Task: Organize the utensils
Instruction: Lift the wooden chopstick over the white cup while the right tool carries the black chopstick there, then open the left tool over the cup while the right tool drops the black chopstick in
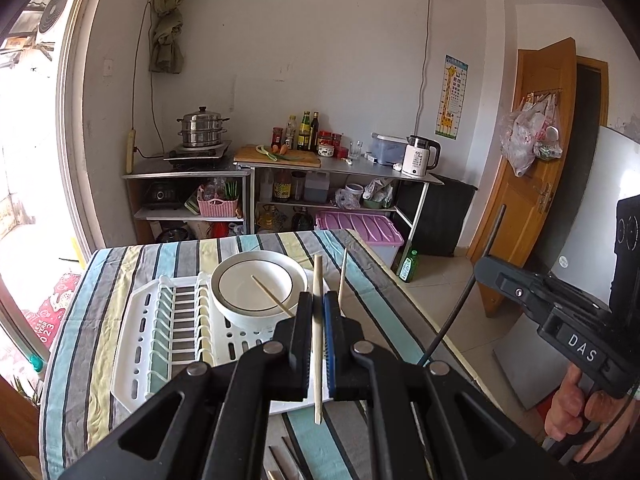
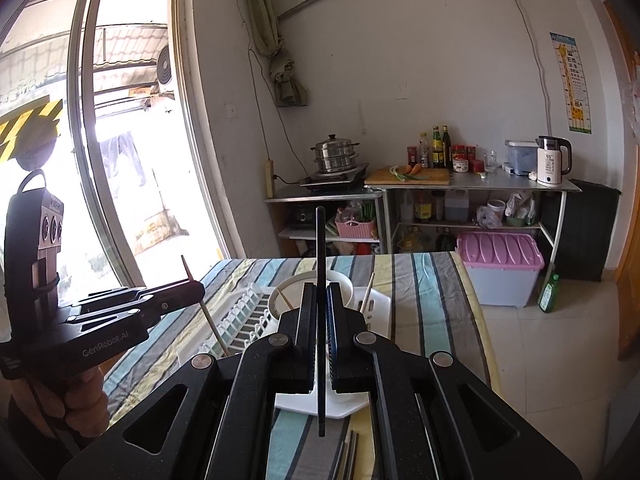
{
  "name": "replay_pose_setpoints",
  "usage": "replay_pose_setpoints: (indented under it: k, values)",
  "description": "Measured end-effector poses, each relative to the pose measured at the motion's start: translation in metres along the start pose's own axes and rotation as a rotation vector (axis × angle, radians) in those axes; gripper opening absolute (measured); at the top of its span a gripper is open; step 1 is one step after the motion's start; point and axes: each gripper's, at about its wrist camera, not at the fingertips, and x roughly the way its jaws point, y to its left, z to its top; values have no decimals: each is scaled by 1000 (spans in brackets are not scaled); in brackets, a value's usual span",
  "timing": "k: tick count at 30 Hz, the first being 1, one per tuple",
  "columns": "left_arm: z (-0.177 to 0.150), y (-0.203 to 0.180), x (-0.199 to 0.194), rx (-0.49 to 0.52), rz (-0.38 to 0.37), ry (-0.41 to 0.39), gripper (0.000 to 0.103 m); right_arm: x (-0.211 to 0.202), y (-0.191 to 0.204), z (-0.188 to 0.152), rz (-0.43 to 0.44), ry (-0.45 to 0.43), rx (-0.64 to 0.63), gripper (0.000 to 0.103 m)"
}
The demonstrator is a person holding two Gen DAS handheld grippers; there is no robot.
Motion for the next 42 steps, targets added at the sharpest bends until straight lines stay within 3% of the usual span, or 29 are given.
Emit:
replay_pose_setpoints:
  k: [14, 31, 42]
  values:
    - [35, 0, 61, -25, -26, -4, 6, 49, -17, 30, -9, -34, 45, 4]
    - [4, 24, 127, -87, -21, 102, 6, 111, -43, -3, -28, 87, 97, 4]
    - [-2, 33, 136, -92, 3, 117, 7, 122, -51, -8, -43, 116, 105, 5]
